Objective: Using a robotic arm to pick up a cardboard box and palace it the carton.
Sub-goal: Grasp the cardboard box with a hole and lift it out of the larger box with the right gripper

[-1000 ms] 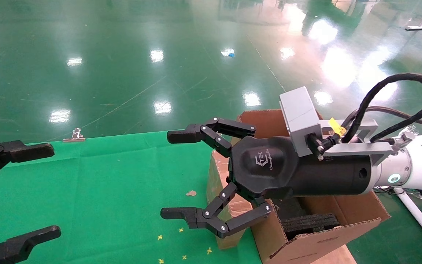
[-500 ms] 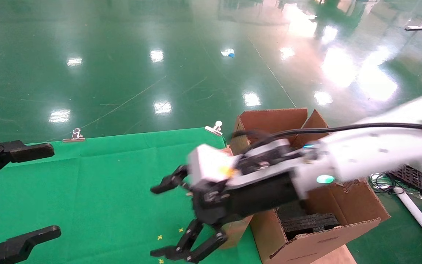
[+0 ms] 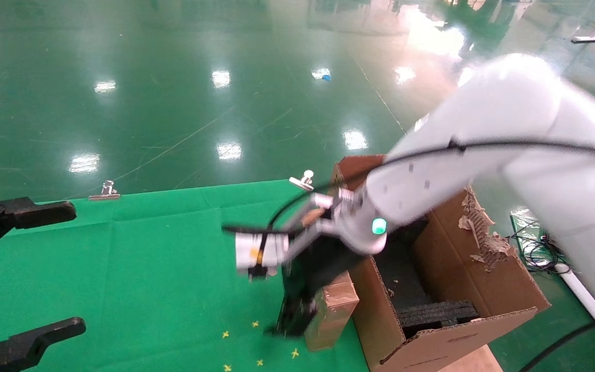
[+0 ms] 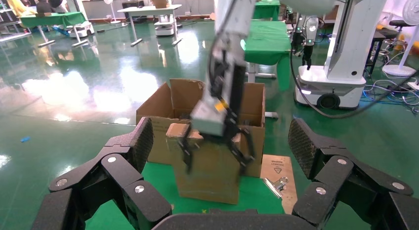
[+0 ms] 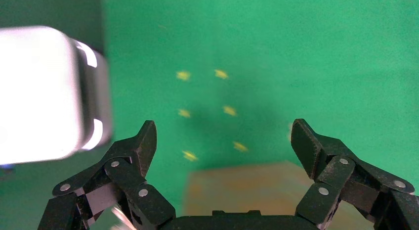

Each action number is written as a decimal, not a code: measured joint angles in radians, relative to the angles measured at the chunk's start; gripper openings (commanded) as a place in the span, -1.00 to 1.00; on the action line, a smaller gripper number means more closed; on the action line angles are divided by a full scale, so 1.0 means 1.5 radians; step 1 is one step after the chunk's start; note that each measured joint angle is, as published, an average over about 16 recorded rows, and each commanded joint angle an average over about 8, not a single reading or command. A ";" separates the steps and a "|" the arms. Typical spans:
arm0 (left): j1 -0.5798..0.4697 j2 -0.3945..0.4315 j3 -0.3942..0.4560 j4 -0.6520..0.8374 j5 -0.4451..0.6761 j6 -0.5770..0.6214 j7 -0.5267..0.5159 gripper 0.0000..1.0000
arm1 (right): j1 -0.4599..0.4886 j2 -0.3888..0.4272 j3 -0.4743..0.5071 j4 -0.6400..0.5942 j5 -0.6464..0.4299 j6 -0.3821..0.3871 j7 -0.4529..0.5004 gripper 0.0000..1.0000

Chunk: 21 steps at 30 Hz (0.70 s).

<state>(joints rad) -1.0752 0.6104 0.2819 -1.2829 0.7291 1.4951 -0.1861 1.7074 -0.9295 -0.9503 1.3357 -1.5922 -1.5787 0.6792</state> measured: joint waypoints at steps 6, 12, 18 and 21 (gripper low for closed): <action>0.000 0.000 0.000 0.000 0.000 0.000 0.000 1.00 | 0.102 0.005 -0.076 0.001 -0.018 -0.002 0.031 1.00; 0.000 0.000 0.001 0.000 0.000 0.000 0.000 1.00 | 0.175 0.018 -0.155 0.003 -0.026 0.001 0.043 1.00; 0.000 0.000 0.001 0.000 -0.001 0.000 0.000 1.00 | 0.206 0.026 -0.222 0.006 -0.032 0.010 0.051 1.00; 0.000 0.000 0.001 0.000 -0.001 0.000 0.001 1.00 | 0.213 0.029 -0.245 0.007 -0.033 0.015 0.056 1.00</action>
<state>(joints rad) -1.0756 0.6097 0.2835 -1.2829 0.7280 1.4944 -0.1853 2.0274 -0.8867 -1.3183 1.3463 -1.6411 -1.5559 0.7630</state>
